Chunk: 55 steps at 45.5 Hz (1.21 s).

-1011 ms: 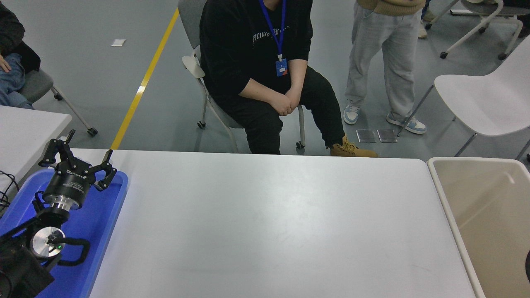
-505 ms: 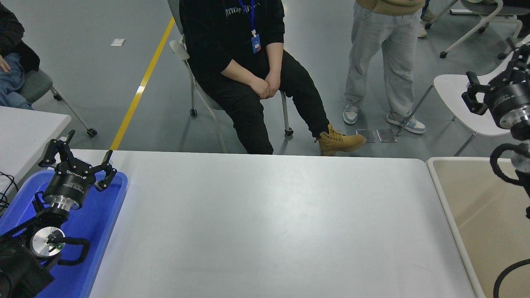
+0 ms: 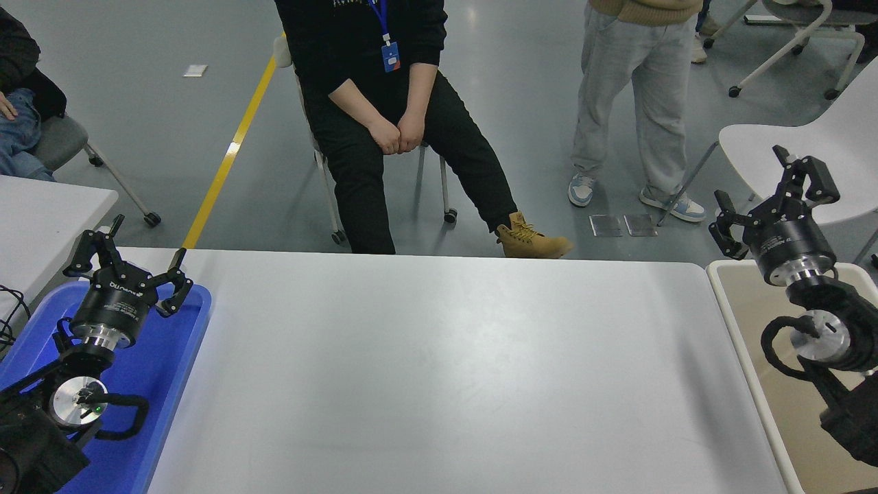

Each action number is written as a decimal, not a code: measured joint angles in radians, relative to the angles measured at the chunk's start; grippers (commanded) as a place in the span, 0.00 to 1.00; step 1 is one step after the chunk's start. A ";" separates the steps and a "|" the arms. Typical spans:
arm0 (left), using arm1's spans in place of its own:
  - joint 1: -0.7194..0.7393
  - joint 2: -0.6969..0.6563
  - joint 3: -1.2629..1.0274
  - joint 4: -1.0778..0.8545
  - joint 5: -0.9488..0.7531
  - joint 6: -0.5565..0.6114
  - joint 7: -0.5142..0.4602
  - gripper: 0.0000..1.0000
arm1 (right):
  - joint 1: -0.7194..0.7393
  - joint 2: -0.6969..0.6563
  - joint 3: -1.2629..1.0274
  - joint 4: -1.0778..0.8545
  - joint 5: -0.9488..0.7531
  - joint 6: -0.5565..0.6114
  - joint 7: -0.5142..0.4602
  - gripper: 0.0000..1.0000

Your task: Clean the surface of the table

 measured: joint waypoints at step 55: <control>0.000 0.000 0.000 0.000 0.000 0.000 0.000 1.00 | 0.039 0.170 -0.069 -0.050 -0.003 -0.007 0.037 0.99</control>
